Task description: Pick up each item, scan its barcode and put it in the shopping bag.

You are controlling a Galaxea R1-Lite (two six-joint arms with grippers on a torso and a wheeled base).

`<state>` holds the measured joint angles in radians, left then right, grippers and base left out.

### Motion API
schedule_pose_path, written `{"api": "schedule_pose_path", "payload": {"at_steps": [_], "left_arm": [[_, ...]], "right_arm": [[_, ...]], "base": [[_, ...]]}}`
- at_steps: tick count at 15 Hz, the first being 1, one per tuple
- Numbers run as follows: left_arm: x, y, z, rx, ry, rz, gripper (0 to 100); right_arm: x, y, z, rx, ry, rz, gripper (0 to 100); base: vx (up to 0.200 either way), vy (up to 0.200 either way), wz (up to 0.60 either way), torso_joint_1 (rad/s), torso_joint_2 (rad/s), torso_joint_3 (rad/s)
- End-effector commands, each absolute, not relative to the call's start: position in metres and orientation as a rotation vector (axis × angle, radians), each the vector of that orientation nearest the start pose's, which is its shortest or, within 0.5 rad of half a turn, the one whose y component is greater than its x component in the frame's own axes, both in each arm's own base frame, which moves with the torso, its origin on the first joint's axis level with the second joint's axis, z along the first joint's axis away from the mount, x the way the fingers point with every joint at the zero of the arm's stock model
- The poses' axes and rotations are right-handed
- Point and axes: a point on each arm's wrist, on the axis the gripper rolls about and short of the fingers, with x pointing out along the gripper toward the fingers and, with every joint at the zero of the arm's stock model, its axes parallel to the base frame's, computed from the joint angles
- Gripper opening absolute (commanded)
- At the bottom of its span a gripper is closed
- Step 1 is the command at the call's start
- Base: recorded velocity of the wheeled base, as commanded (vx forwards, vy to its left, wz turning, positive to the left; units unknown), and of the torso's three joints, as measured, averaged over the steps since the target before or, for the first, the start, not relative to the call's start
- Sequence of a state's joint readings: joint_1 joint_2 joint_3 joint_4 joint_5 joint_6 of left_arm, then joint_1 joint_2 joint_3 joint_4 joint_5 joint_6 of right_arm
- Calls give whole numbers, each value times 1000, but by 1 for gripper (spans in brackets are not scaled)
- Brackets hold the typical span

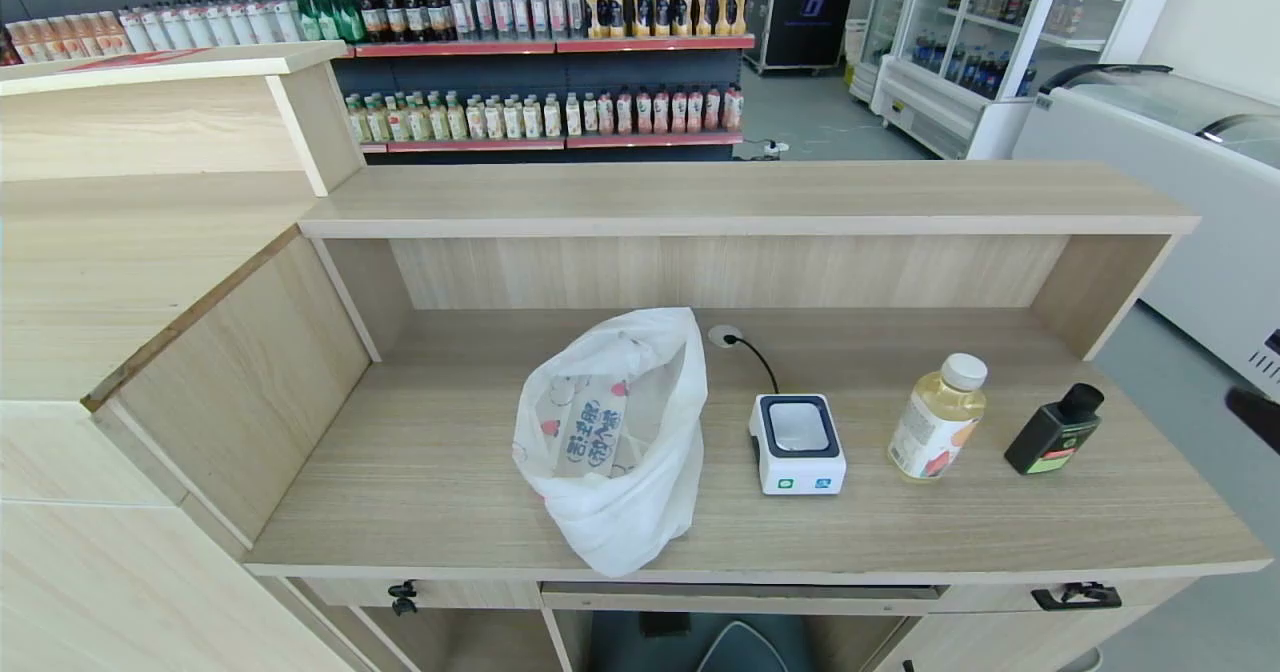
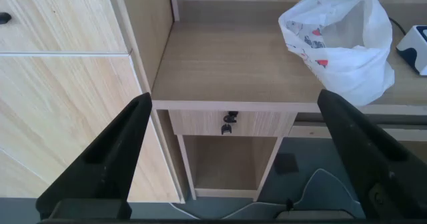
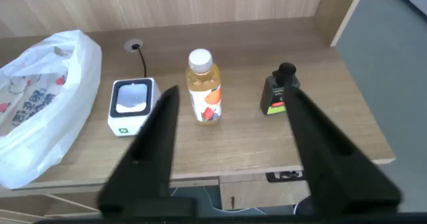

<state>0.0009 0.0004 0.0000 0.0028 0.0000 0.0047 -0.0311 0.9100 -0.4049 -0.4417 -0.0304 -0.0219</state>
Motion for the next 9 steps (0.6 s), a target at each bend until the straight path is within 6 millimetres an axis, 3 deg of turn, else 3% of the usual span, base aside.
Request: {"api": "schedule_pose_path", "payload": {"at_steps": [1, 6, 9], "left_arm": [[-23, 0, 75, 5, 3, 2, 100], [-23, 0, 75, 5, 3, 2, 100], [-23, 0, 75, 5, 3, 2, 100]], "right_arm": [[198, -24, 181, -94, 207, -91, 100], [252, -41, 107, -96, 306, -55, 100], [260, -46, 86, -124, 336, -101, 100]], "base": [[0, 0, 0, 0, 0, 0], [0, 0, 0, 0, 0, 0], [0, 0, 0, 0, 0, 0]]}}
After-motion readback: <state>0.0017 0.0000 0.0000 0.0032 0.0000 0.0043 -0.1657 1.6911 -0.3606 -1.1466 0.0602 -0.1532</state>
